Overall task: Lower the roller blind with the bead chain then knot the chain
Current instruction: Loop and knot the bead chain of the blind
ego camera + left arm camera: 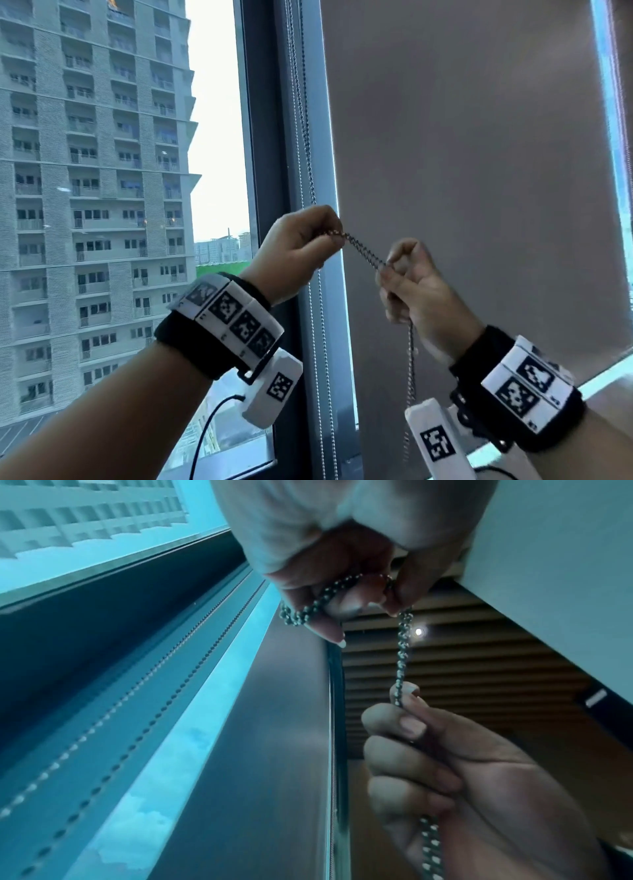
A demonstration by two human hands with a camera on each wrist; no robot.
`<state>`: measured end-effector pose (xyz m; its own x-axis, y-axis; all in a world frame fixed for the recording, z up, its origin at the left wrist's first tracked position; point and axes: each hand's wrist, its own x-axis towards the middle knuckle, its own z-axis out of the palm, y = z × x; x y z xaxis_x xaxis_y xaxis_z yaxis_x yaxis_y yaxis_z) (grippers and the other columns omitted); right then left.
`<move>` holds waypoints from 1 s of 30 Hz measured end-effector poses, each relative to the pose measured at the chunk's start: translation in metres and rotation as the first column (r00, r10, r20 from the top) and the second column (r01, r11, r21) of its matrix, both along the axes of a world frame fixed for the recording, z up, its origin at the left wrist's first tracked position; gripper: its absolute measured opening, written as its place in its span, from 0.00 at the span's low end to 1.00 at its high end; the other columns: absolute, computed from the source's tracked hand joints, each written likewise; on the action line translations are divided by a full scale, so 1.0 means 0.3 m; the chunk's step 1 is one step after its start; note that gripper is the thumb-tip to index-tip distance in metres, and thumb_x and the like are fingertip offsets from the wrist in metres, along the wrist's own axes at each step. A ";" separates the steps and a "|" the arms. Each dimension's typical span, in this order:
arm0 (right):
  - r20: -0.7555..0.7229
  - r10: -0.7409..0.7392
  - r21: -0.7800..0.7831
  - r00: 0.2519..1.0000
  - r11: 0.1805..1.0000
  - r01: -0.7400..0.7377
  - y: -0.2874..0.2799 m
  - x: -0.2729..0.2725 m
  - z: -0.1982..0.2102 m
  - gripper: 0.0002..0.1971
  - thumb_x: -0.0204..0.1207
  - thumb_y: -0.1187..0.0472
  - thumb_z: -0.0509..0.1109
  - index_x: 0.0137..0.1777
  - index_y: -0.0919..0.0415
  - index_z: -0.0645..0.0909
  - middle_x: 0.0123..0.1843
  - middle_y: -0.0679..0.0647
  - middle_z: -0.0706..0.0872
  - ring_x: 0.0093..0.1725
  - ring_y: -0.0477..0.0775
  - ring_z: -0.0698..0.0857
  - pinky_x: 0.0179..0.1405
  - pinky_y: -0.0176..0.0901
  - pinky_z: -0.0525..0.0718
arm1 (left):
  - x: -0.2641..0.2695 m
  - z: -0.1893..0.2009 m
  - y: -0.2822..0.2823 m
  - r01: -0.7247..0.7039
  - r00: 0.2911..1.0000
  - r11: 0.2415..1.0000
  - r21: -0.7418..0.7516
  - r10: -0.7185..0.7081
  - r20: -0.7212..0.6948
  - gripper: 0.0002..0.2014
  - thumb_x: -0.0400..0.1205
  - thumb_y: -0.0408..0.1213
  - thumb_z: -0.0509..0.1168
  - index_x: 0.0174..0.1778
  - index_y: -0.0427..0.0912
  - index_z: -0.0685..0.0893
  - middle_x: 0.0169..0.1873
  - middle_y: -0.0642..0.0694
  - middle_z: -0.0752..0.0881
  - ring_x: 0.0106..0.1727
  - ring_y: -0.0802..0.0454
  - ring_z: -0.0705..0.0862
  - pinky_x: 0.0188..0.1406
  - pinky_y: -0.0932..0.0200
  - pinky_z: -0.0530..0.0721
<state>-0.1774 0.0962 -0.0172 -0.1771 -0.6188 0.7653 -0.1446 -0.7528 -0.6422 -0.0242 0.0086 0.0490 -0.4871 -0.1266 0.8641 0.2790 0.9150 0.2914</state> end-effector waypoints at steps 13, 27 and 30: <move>-0.214 -0.347 -0.080 0.913 0.938 0.338 -0.051 0.080 0.184 0.11 0.83 0.59 0.57 0.52 0.57 0.82 0.38 0.45 0.82 0.31 0.29 0.78 0.33 0.19 0.73 | -0.023 0.041 0.036 0.569 0.818 0.583 0.580 -0.472 -0.328 0.11 0.82 0.26 0.51 0.46 0.37 0.78 0.22 0.50 0.71 0.23 0.57 0.72 0.33 0.61 0.83; 0.046 -0.123 0.007 0.991 0.992 0.123 -0.079 0.106 0.240 0.10 0.77 0.67 0.64 0.38 0.54 0.80 0.34 0.50 0.82 0.33 0.44 0.79 0.36 0.36 0.75 | -0.012 0.033 0.028 0.479 0.869 0.664 0.574 -0.270 -0.414 0.13 0.81 0.21 0.53 0.42 0.44 0.74 0.28 0.47 0.77 0.29 0.54 0.82 0.38 0.60 0.85; 0.030 -0.075 0.036 0.997 0.997 0.074 -0.067 0.100 0.247 0.10 0.78 0.64 0.61 0.37 0.55 0.79 0.34 0.51 0.79 0.35 0.49 0.78 0.40 0.42 0.75 | -0.001 0.033 0.010 0.132 0.959 0.917 0.376 -0.022 -0.283 0.17 0.77 0.19 0.55 0.32 0.43 0.81 0.28 0.51 0.82 0.32 0.56 0.83 0.45 0.57 0.84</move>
